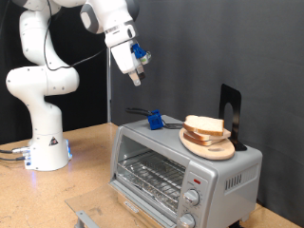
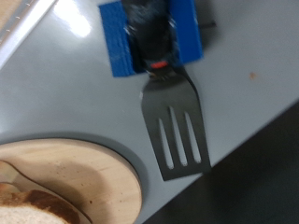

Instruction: Make a piece of toast with the oven

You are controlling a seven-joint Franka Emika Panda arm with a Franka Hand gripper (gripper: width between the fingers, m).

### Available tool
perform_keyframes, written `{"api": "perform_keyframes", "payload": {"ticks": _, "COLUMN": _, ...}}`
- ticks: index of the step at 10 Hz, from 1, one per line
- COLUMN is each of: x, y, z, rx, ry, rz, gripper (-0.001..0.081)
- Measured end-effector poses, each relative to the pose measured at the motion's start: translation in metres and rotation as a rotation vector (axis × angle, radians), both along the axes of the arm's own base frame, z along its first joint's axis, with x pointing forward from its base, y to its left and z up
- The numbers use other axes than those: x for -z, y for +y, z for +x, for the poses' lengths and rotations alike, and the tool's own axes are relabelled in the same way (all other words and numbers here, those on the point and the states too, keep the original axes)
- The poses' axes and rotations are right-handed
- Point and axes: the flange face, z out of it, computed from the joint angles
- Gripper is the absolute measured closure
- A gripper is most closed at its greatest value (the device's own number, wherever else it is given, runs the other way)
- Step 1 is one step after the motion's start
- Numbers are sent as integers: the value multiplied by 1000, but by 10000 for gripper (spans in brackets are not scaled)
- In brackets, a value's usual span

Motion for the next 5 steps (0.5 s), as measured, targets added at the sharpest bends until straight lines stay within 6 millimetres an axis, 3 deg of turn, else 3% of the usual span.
{"api": "perform_keyframes", "payload": {"ticks": 5, "x": 6, "y": 5, "z": 0, "rx": -45, "ry": -47, "rz": -20, "gripper": -1}}
